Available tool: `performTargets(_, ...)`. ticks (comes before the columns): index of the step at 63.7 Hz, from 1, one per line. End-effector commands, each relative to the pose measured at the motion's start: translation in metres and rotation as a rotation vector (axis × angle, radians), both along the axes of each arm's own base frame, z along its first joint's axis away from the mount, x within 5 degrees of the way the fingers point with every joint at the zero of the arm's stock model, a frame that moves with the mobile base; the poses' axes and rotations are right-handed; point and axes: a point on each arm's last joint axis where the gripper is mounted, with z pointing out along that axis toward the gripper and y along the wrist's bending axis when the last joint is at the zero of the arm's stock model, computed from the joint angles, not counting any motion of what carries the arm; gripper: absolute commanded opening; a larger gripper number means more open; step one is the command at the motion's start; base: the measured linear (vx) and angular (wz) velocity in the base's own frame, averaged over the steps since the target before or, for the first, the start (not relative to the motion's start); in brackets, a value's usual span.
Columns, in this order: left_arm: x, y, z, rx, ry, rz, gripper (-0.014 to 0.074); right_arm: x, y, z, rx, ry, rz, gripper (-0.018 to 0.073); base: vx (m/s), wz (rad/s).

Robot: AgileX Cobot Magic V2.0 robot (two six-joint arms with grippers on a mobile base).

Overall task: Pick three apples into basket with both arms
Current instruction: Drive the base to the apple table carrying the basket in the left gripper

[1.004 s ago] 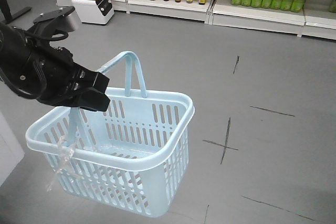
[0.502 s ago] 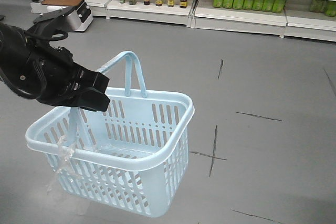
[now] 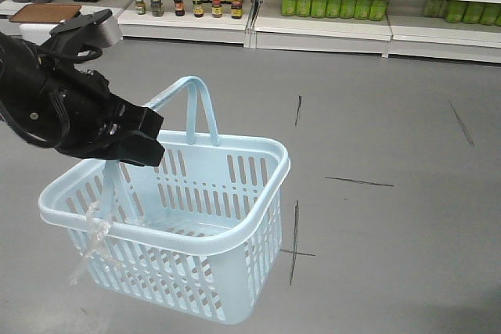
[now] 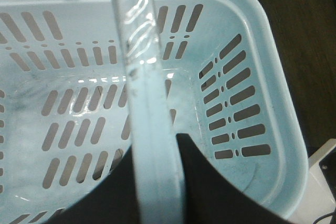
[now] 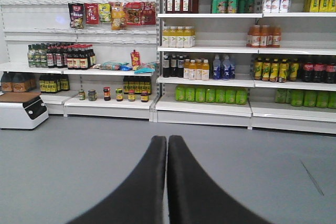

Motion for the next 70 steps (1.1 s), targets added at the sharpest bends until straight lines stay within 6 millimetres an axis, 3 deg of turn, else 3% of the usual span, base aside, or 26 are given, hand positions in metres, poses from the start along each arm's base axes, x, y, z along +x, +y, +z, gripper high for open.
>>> performTargets(1,-0.0065,-0.0017,0.0205,-0.08,-0.071,0.018,-0.0008,-0.0007,0.0003,0.0019,-0.006,-0.066,0.001,-0.0004,0.2,-0.15)
performTargets(70,-0.0065,-0.0017,0.0205,-0.08,-0.071,0.018,-0.0008,-0.0007,0.0003,0.002,-0.006,-0.067,0.001,-0.0004,0.2,-0.18)
